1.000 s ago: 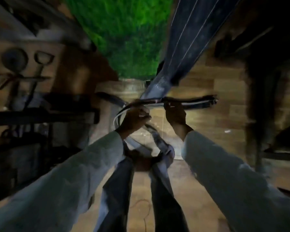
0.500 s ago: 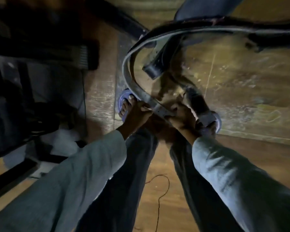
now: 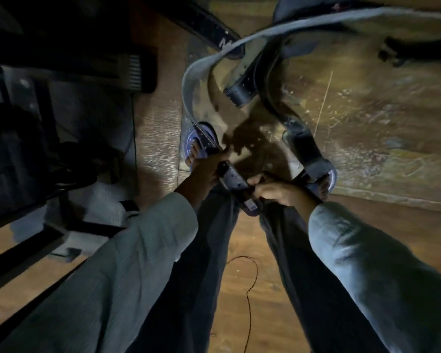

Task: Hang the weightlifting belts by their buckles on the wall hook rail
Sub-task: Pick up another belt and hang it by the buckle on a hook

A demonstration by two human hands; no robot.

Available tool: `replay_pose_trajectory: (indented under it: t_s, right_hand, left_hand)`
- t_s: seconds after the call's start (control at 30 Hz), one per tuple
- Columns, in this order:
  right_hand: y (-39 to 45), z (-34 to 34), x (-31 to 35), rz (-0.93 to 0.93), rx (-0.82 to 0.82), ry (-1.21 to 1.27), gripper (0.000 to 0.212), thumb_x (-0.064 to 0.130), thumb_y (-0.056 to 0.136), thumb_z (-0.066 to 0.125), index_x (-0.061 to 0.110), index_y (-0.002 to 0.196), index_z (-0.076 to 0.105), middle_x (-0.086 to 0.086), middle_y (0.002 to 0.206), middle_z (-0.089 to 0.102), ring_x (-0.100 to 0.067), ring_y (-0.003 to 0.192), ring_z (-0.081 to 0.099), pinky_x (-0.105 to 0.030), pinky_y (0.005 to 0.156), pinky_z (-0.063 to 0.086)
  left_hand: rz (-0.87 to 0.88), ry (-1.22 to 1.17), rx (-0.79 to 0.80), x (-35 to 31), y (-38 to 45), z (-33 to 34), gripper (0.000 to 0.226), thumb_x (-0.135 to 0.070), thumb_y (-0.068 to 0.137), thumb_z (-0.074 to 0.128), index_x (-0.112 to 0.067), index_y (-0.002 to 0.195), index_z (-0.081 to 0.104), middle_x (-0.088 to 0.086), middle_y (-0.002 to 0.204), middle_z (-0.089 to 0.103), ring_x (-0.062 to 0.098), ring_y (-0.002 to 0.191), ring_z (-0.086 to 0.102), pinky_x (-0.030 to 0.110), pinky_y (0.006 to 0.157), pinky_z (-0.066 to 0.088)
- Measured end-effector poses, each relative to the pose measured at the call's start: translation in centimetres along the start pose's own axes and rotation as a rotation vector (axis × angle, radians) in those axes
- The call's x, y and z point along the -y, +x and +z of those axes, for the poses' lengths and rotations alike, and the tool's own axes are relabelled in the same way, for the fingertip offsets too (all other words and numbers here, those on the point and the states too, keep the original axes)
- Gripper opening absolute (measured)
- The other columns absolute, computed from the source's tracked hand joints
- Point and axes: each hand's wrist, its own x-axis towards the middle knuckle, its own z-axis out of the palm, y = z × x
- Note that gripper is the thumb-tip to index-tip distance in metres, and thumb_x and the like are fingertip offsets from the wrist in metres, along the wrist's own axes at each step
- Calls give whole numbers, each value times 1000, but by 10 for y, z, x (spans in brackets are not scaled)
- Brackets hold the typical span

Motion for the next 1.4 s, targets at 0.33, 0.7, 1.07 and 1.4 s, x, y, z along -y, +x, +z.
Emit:
replay_pose_trajectory:
  t_s: [0.33, 0.7, 1.07, 1.4]
  right_hand:
    - [-170, 49, 92, -12, 270, 119, 33, -15, 97, 45, 9, 107, 64, 3, 94, 78, -10, 93, 72, -31, 96, 53]
    - [-418, 94, 224, -381, 66, 531, 77, 71, 89, 57, 3, 125, 64, -16, 110, 70, -30, 99, 69, -36, 80, 57]
    - [-669, 142, 332, -589, -225, 163, 5, 11, 98, 66, 8, 101, 69, -2, 84, 78, -17, 78, 74, -33, 77, 62]
    - [-788, 174, 346, -1009, -159, -404, 51, 15, 81, 82, -12, 122, 66, -20, 117, 72, -25, 107, 69, -39, 102, 52]
  left_hand:
    - [222, -309, 263, -85, -168, 13, 22, -30, 104, 52, -11, 99, 62, 1, 83, 66, 17, 68, 63, 30, 70, 54]
    - [384, -49, 416, -141, -414, 42, 36, -33, 95, 70, 2, 101, 68, 17, 83, 72, 28, 70, 70, 37, 70, 60]
    - [535, -23, 519, -149, -656, 68, 43, -46, 101, 51, -7, 111, 69, 6, 89, 79, 17, 73, 75, 28, 63, 62]
    - [463, -381, 815, -270, -740, 69, 126, -84, 60, 74, 0, 150, 45, 16, 148, 50, 34, 137, 48, 53, 120, 35]
